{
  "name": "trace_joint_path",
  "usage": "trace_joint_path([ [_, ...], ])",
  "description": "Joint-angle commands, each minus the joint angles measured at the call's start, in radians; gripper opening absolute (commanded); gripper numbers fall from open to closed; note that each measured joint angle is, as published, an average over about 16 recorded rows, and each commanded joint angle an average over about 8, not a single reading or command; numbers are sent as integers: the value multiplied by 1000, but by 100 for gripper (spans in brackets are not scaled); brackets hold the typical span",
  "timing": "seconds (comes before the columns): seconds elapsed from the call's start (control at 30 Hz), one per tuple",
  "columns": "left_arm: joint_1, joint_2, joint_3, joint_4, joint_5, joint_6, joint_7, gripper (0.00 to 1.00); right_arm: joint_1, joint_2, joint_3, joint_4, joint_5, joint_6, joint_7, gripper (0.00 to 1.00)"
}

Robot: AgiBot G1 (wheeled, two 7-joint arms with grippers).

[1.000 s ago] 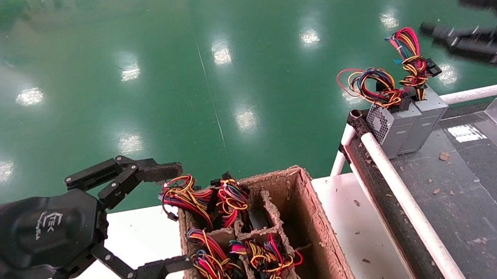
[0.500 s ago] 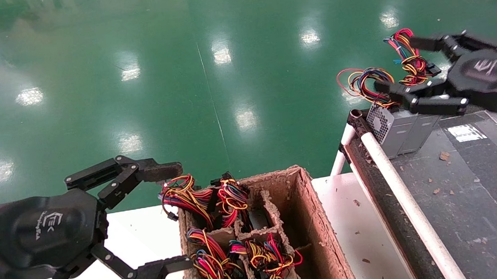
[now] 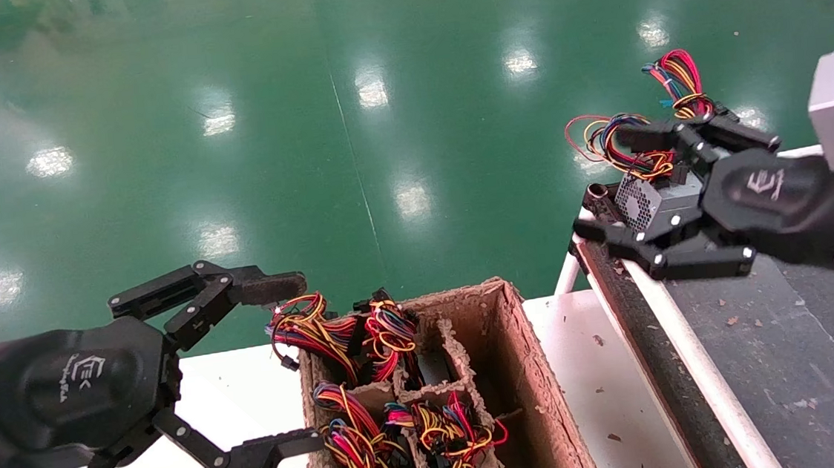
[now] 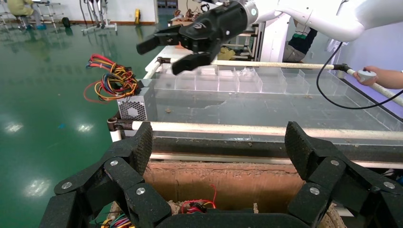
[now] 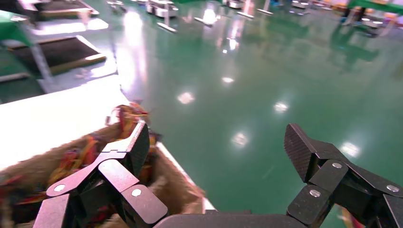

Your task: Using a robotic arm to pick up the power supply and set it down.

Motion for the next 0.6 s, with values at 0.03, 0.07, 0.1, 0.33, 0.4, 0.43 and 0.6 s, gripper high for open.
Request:
trace_joint_path([
  [0.03, 0, 0, 0, 0, 0, 0, 0, 100, -8, 0, -1, 9, 18, -19, 0, 100],
  [0.07, 0, 0, 0, 0, 0, 0, 0, 100, -12, 0, -2, 13, 27, -29, 0, 100],
  [0.1, 0, 0, 0, 0, 0, 0, 0, 100, -17, 0, -3, 18, 36, -39, -1, 100],
  [0.33, 0, 0, 0, 0, 0, 0, 0, 100, -46, -1, -8, 49, 98, -109, -2, 100],
  [0.4, 0, 0, 0, 0, 0, 0, 0, 100, -54, -1, -10, 58, 116, -128, -2, 100],
  [0.43, 0, 0, 0, 0, 0, 0, 0, 100, -59, -1, -11, 63, 125, -138, -2, 100],
  [0.6, 0, 0, 0, 0, 0, 0, 0, 100, -79, -2, -14, 85, 169, -187, -3, 100],
])
